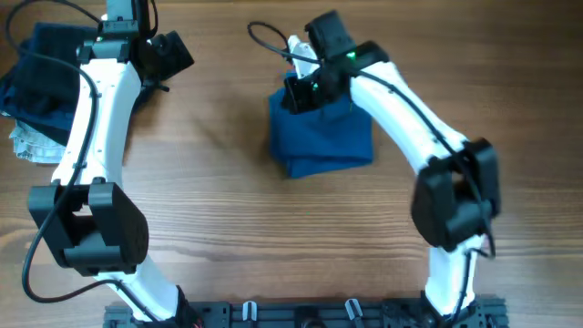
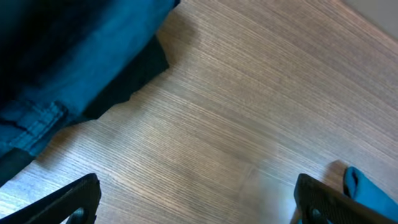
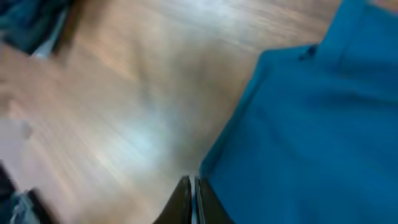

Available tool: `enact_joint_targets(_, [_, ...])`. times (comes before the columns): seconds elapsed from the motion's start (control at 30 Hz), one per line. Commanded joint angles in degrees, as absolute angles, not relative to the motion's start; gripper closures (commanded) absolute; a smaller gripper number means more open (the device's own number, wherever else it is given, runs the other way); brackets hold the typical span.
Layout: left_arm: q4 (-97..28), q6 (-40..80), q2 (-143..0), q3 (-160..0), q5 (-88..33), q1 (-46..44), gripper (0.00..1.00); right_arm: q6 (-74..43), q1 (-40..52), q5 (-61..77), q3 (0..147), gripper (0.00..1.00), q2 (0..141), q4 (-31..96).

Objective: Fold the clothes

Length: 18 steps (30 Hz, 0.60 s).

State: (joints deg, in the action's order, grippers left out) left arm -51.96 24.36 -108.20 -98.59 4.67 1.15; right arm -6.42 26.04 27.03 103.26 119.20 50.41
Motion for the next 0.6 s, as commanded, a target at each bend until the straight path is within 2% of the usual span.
enact_joint_targets(0.0, [-51.86,24.27,-108.47,-98.67,5.04,1.30,0.00,-4.21,25.87,25.65,101.21,0.96,119.20,55.00])
enact_joint_targets(0.1, [-51.86,24.27,-108.47,-98.67,5.04,1.30,0.00,-3.77,25.89,24.16,94.76,0.96,119.68,52.93])
enact_joint_targets(0.3, [-51.86,24.27,-108.47,-98.67,5.04,1.30,0.00,-3.86,25.78,18.83,75.57,0.95,119.70,39.31])
enact_joint_targets(0.47, [-51.86,24.27,-108.47,-98.67,5.04,1.30,0.00,-2.26,23.44,21.91,83.33,0.96,115.44,47.92])
enact_joint_targets(0.57, [-51.86,24.27,-108.47,-98.67,5.04,1.30,0.00,-2.07,18.35,21.87,87.42,0.96,107.13,56.27])
